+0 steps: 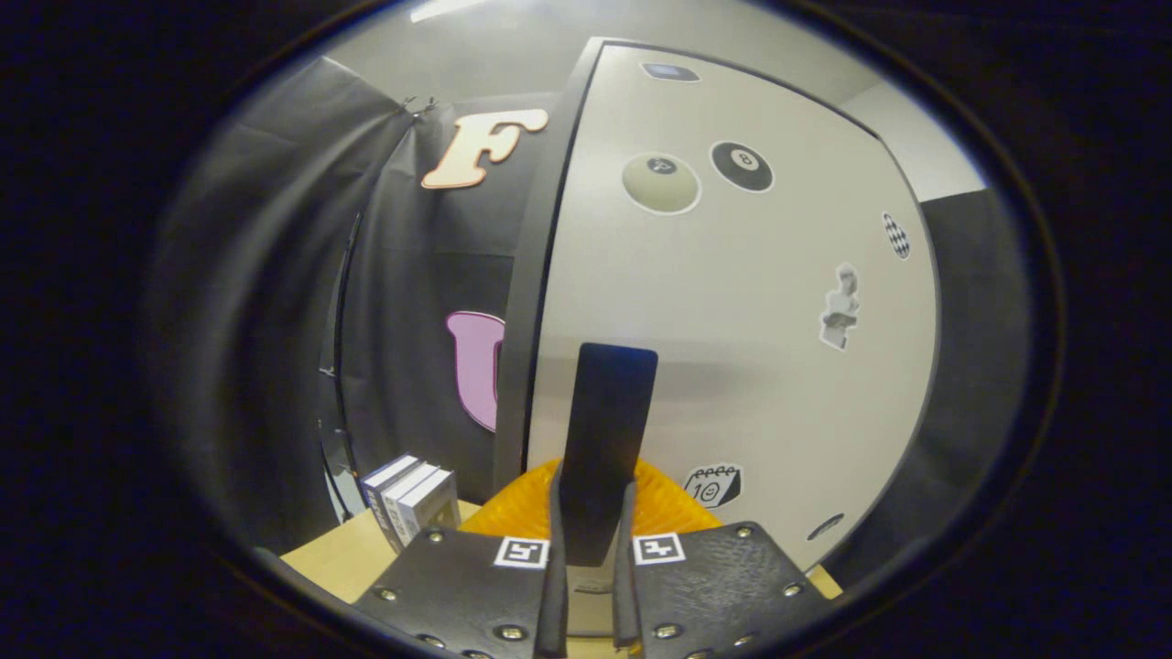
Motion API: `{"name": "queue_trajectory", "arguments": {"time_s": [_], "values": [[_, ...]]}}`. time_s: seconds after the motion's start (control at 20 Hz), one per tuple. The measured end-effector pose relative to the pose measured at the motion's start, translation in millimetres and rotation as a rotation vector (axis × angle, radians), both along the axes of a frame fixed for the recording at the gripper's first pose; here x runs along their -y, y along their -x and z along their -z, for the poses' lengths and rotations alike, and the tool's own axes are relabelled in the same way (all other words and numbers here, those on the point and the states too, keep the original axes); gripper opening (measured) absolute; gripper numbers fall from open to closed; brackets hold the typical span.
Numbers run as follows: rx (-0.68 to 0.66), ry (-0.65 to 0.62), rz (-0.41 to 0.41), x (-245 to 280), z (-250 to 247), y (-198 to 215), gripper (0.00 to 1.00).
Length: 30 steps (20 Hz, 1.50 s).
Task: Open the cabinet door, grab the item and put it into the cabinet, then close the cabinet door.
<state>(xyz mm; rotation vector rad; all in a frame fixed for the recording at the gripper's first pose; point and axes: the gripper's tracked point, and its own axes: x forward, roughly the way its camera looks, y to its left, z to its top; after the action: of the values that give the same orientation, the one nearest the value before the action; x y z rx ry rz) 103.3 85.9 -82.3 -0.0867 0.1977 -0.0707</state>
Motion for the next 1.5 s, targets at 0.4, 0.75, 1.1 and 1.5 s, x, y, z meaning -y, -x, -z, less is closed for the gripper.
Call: {"name": "queue_trajectory", "arguments": {"time_s": [0.4,0.75,1.1,1.5], "values": [[-0.012,0.004,-0.059,3,-7,30,0.19],[-0.017,-0.005,-0.084,7,-10,50,0.19],[-0.017,-0.013,-0.097,11,-12,60,0.19],[-0.040,-0.048,-0.128,25,-18,98,0.19]]}}
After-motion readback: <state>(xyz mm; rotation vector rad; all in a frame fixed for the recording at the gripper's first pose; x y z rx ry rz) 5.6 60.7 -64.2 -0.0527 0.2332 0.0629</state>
